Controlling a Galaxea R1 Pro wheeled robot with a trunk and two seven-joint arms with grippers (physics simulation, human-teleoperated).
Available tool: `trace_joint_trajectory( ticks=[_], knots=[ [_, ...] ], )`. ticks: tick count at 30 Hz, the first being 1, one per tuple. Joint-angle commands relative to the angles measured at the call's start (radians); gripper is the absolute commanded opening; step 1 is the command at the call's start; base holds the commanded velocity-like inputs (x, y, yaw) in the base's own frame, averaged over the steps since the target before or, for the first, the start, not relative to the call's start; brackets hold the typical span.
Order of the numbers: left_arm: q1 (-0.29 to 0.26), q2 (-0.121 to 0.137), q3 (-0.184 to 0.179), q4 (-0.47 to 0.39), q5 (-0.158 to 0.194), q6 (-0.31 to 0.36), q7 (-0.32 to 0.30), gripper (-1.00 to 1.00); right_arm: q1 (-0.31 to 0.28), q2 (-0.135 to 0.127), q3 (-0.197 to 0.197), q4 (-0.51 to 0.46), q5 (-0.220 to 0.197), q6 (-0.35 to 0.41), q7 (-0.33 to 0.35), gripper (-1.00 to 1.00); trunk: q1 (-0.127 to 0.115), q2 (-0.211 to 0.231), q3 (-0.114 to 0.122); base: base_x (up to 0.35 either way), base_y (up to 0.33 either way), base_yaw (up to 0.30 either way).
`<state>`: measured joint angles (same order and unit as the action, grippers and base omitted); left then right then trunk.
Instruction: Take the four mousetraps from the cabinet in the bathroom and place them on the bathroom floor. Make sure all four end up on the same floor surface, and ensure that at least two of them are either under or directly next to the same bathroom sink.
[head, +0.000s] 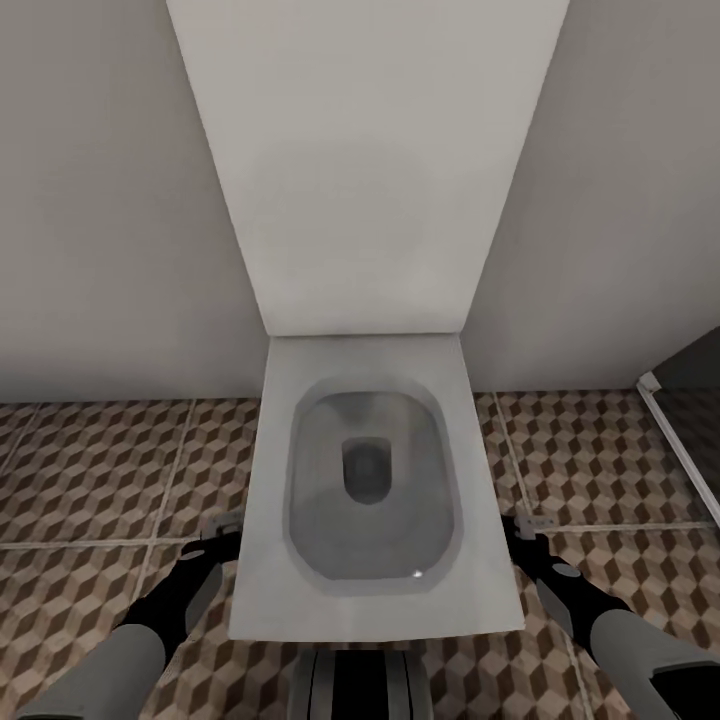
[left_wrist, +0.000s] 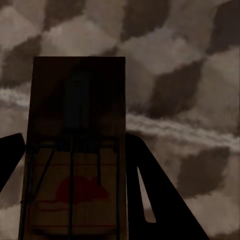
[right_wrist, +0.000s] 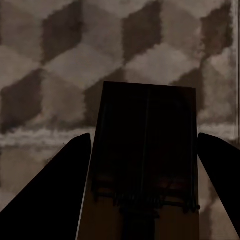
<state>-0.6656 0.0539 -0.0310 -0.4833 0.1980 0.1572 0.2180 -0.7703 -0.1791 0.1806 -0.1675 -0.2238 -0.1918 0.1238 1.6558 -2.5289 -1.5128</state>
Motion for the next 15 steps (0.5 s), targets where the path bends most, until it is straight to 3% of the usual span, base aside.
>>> trace_joint_trajectory(
  ticks=[1, 7, 15],
  knots=[
    [0.000, 0.004, 0.002, 0.001, -0.001, 0.000, -0.001, -1.00, 0.000, -0.002, 0.000, 0.000, 0.000, 0.000, -0.001, -1.00, 0.000, 0.000, -0.004, 0.000, 0.000, 0.000],
    [0.000, 0.009, 0.006, 0.003, 0.000, 0.001, -0.002, -1.00, 0.000, -0.007, 0.000, -0.001, 0.000, -0.001, -0.001, -1.00, 0.003, -0.002, -0.027, 0.000, 0.000, 0.000],
    [0.000, 0.010, 0.006, 0.005, 0.000, -0.002, -0.002, -1.00, 0.000, -0.008, 0.000, -0.001, 0.001, -0.001, -0.001, -1.00, 0.003, -0.002, -0.027, 0.000, 0.000, 0.000]
  ],
)
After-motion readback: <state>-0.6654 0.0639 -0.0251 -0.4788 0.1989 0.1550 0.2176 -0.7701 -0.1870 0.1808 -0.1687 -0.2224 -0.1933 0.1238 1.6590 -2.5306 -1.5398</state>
